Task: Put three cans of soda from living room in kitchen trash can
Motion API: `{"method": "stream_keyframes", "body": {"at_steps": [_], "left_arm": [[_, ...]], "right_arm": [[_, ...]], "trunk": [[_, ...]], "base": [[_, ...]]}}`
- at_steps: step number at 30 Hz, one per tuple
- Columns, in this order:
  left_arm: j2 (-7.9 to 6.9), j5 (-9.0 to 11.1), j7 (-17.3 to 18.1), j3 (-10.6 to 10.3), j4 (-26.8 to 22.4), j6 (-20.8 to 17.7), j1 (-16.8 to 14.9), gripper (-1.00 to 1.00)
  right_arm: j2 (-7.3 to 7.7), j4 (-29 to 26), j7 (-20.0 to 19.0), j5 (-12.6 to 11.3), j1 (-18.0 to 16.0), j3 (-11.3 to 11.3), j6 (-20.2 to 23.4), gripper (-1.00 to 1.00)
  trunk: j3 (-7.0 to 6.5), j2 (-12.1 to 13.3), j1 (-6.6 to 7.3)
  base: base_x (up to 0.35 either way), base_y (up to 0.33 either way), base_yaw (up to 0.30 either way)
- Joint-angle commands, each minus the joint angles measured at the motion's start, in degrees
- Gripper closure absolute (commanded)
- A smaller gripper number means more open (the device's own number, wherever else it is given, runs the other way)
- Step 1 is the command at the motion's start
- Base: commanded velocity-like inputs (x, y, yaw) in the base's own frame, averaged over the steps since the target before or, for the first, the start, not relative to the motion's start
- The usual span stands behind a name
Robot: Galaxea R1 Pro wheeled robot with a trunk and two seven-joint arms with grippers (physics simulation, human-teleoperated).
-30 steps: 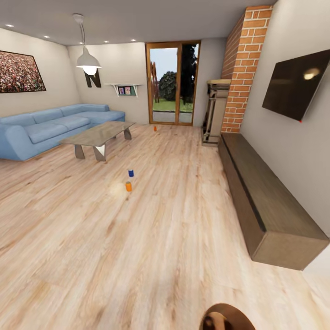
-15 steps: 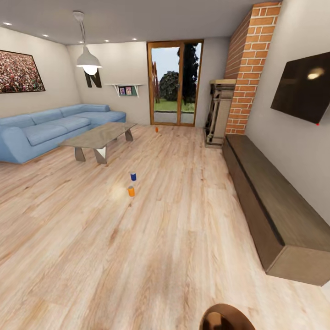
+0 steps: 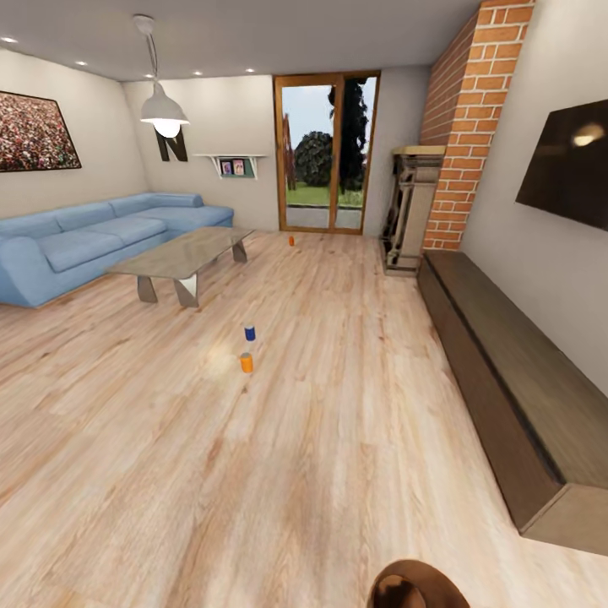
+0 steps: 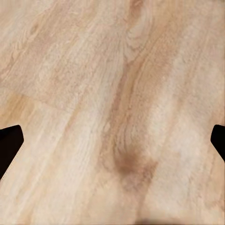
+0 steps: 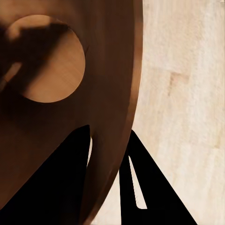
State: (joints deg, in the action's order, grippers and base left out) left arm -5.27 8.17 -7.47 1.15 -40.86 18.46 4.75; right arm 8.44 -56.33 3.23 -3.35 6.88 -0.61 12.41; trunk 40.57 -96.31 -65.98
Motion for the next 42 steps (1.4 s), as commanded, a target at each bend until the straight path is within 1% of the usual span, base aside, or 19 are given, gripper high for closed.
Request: {"method": "stream_keyframes", "body": {"at_steps": [1,24,42], "left_arm": [[0.00,0.00,0.00,0.01,0.00,0.00,0.00,-1.00],[-0.09,0.11,0.09,0.09,-0.07,0.04,0.00,-1.00],[-0.04,0.00,0.18,-0.25,-0.52,-0.21,0.00,-1.00]], "right_arm": [[0.00,-0.05,-0.24,-0.08,-0.02,-0.01,-0.01,1.00],[0.00,-0.09,-0.24,-0.08,-0.02,0.06,-0.02,1.00],[0.09,-0.03,-0.20,-0.17,-0.11,0.25,0.07,1.00]], "trunk": [[0.00,0.00,0.00],[0.00,0.00,0.00],[0.00,0.00,0.00]], "base": [[0.293,0.135,0.000],[0.299,0.121,0.000],[0.308,0.011,0.000]]}}
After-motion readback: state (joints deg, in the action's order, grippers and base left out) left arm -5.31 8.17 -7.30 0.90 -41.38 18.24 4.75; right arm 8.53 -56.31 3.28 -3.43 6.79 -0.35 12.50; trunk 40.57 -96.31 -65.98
